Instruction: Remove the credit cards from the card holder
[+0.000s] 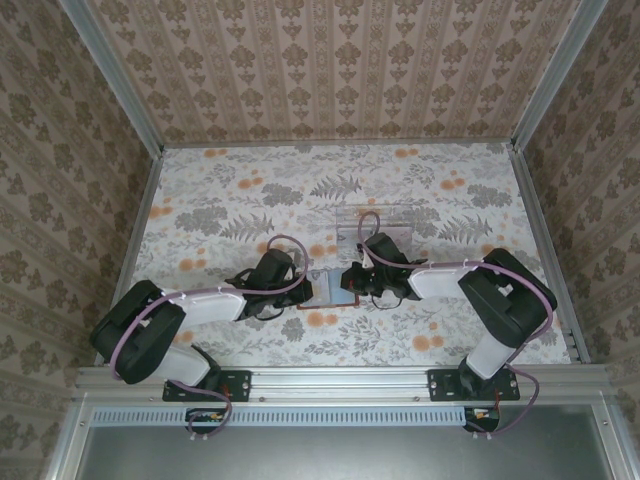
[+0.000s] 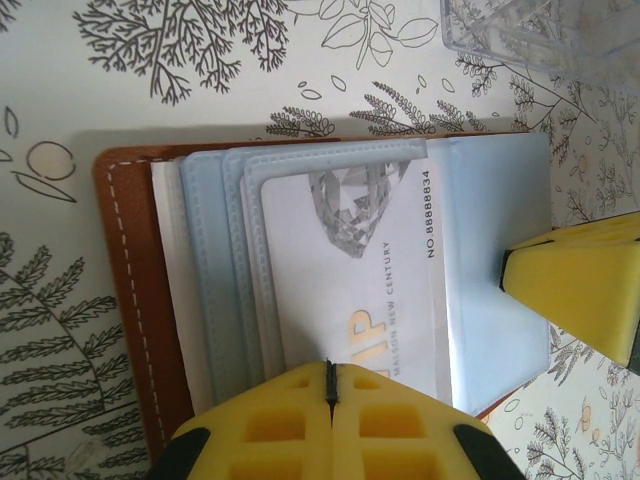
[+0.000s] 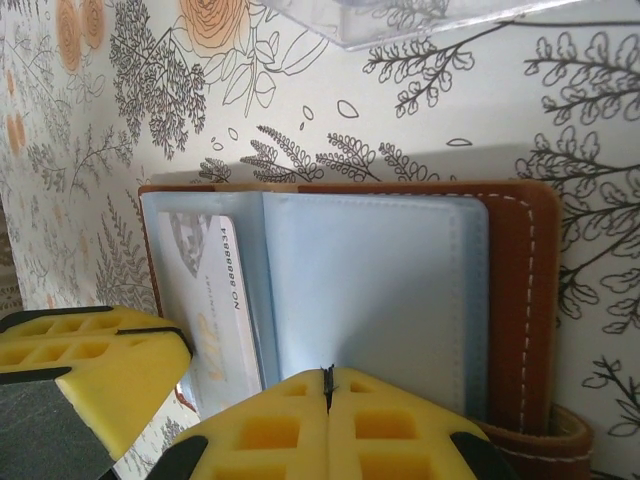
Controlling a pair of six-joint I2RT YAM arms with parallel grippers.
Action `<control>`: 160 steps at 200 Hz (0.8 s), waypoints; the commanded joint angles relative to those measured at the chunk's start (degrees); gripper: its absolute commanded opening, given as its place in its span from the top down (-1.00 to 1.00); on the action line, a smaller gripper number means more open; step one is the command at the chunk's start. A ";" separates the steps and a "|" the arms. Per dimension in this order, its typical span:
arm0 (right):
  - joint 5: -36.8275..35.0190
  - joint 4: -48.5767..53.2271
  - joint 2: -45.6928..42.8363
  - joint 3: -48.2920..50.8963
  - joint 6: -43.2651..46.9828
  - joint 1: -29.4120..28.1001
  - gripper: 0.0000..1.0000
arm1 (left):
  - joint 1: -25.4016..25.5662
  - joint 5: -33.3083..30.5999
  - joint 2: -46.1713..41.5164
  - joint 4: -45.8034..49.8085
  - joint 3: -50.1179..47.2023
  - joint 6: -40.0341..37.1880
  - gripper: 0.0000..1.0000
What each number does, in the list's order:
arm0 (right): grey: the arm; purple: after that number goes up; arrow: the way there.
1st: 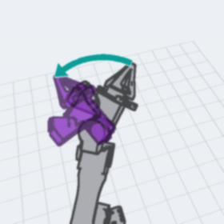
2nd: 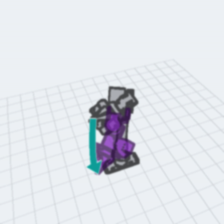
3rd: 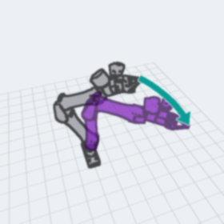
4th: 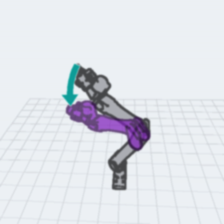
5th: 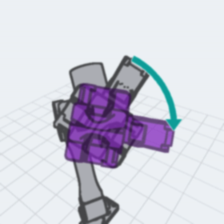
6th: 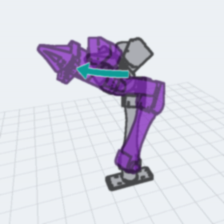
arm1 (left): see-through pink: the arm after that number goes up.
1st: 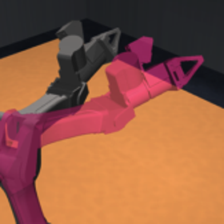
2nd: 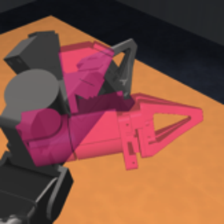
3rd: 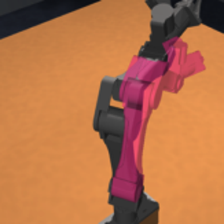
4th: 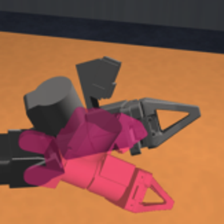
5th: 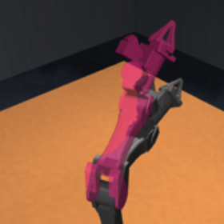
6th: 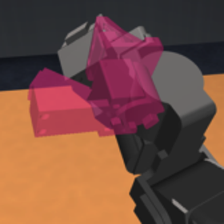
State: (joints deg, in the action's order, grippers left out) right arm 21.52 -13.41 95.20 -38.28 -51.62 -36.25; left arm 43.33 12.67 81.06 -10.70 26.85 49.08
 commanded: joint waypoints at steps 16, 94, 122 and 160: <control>1.55 0.21 -1.20 -0.88 2.31 -1.37 0.78 | -0.52 0.38 0.18 1.60 -0.84 0.01 1.00; 0.10 6.46 2.99 -7.76 6.27 -4.25 0.61 | -0.52 0.29 -1.45 3.39 0.22 -0.92 1.00; 0.45 7.20 4.70 -8.62 6.74 -4.44 0.60 | -0.45 0.51 -1.13 3.14 0.30 -0.95 1.00; -1.53 9.70 5.60 -9.02 7.56 -4.53 0.56 | -0.52 0.61 -0.79 2.97 0.48 -0.92 1.00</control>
State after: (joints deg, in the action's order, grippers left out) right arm 21.45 -7.07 99.77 -45.78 -45.54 -40.47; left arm 43.29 12.88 80.36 -9.43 26.85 49.06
